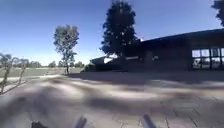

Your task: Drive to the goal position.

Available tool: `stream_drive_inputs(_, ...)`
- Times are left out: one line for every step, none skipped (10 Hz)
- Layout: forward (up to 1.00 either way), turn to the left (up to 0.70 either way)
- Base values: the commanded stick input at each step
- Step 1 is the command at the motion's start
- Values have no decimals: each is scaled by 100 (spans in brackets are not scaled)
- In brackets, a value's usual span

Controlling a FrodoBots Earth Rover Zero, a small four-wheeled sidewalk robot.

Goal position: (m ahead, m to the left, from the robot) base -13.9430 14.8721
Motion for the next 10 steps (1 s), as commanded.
stream_drive_inputs(70, 35)
stream_drive_inputs(70, 35)
stream_drive_inputs(70, 35)
stream_drive_inputs(70, 35)
stream_drive_inputs(70, 35)
stream_drive_inputs(70, 35)
stream_drive_inputs(70, 35)
stream_drive_inputs(70, 35)
stream_drive_inputs(70, 35)
stream_drive_inputs(70, 35)
